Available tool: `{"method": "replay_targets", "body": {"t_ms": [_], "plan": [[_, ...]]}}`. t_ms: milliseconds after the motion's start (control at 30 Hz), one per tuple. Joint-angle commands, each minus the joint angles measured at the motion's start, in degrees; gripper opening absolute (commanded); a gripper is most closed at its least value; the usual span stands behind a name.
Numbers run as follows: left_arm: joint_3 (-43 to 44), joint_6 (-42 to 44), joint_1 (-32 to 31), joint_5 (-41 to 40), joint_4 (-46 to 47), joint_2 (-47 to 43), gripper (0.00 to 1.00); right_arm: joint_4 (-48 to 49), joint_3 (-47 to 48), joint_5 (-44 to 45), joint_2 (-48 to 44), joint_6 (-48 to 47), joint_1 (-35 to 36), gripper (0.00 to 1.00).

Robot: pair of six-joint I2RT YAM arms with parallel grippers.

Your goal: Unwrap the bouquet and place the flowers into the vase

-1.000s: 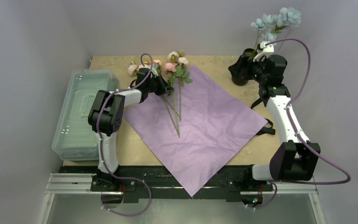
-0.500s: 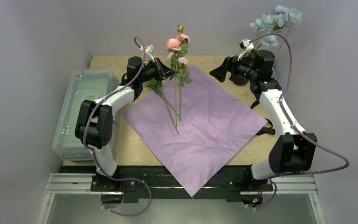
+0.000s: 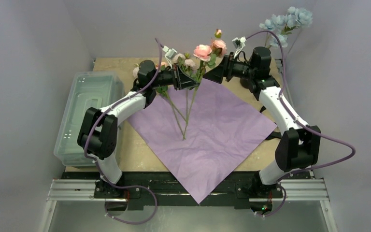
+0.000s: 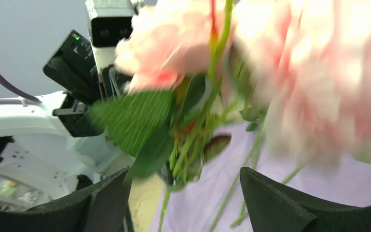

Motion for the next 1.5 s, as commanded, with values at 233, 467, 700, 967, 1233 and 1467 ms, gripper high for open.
{"method": "replay_targets", "body": {"t_ms": [233,467,700,967,1233,1467], "plan": [[3.18,1.0,-3.8,6.62,3.4,-3.56,0.0,17.4,2.18,-9.17,0.56,18.37,0.63,0.36],[3.07,4.17,-3.76,4.67,-0.43,-3.86,0.08,18.49,2.87,-9.64,-0.22,21.09,0.61,0.0],[4.42,12.98,-0.93,-1.75,-12.19,-6.0,0.77,11.59,8.06,-6.57,-2.47,14.14,-1.38,0.0],[6.16,18.42,6.3,-10.32,-16.8,-8.36,1.0,5.14,19.06,-1.53,-1.84,6.46,-11.87,0.0],[7.33,24.77,7.23,-20.76,-23.95,-9.94,1.0,-2.25,38.75,13.62,3.47,-3.73,-19.81,0.0],[2.24,24.34,7.23,-23.41,-19.16,-12.91,1.0,-2.33,44.53,32.88,5.3,-14.03,-20.06,0.0]]}}
